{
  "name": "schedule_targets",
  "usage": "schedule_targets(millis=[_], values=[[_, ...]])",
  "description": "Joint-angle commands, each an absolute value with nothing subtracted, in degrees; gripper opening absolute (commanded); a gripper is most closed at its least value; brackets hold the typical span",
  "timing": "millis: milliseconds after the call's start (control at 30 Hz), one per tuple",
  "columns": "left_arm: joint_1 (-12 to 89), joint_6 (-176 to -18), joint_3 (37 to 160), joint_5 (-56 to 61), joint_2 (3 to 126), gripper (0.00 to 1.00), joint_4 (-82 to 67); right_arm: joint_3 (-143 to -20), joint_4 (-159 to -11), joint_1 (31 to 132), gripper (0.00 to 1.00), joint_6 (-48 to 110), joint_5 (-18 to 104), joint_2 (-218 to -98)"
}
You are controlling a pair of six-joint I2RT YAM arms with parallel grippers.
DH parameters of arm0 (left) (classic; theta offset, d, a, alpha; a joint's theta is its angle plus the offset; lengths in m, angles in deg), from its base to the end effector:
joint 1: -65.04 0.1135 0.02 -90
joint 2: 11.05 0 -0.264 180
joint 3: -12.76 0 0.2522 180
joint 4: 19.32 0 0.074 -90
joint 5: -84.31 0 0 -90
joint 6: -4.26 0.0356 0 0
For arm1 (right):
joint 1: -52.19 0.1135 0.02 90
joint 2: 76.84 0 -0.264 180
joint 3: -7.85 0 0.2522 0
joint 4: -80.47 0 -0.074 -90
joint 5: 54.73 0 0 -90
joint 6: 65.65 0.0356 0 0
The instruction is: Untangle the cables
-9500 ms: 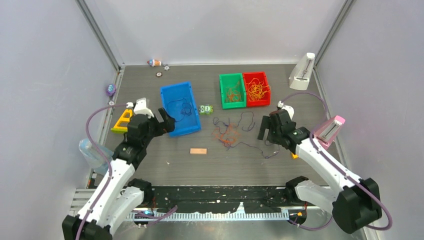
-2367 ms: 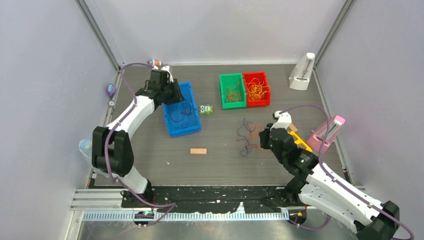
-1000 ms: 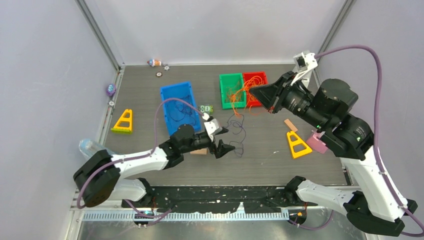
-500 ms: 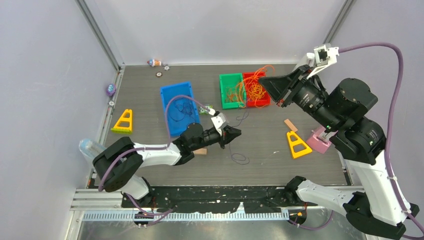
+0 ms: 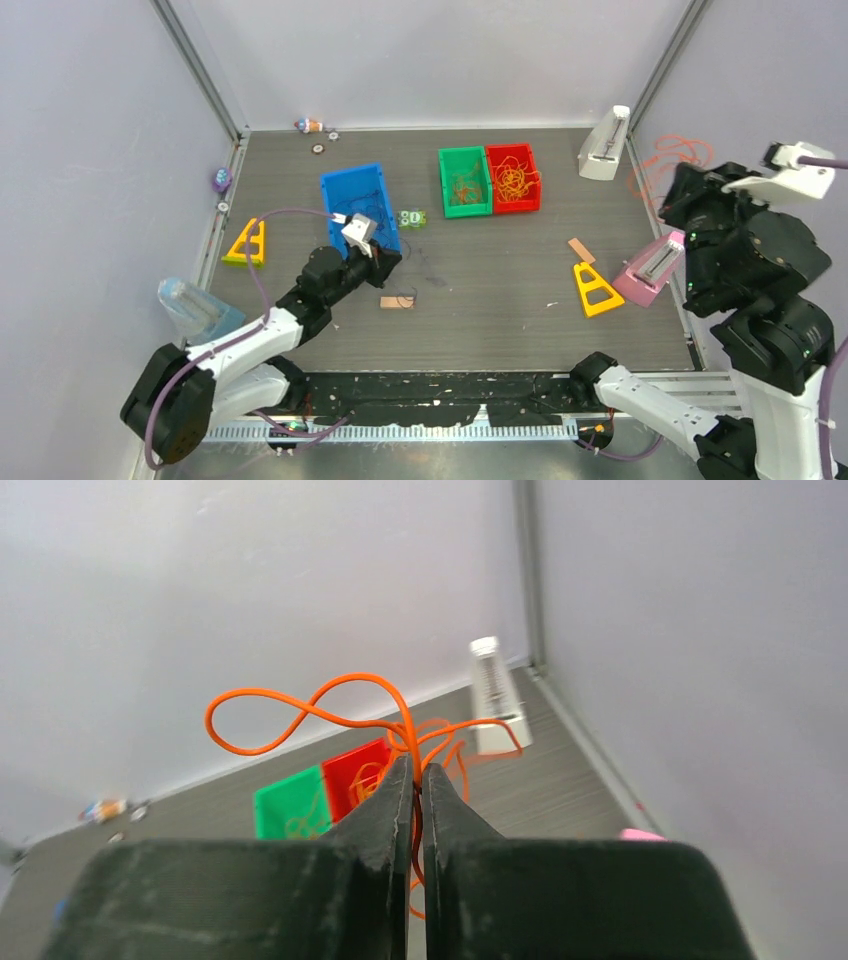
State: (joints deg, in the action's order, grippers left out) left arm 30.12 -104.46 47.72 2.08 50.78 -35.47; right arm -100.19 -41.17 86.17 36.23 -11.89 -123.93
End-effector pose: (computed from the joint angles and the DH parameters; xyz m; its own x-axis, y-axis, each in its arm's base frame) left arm 0.1840 -0.1343 0.2119 -0.3614 -0.1355 -0.9225 0.5914 0.7316 -0.3392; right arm 0.0650 0.0123 0.5318 0.0835 0.2251 -0.9708 0.2148 0.9472 0.2381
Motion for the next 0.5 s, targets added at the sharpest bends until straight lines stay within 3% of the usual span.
schedule_targets(millis=[0,67,233,467], values=[[32.7,-104.1,50.6,1.2,45.3,0.00,-24.2,-100.9,-44.1,85.9,0.05,29.6,-23.5,-123.4],[33.1,-104.5,53.2,1.1,43.6,0.00,-20.4,-100.4,-44.2,85.9,0.05,29.7,-23.3,-123.2],[33.1,-104.7,58.5,7.3,38.7,0.00,-15.7,-95.0,-45.0,85.9,0.05,32.9,-10.2,-123.2],[33.1,-103.1,69.6,5.2,36.1,0.00,1.2,-84.8,-52.9,85.8,0.05,35.8,8.3,-130.9]])
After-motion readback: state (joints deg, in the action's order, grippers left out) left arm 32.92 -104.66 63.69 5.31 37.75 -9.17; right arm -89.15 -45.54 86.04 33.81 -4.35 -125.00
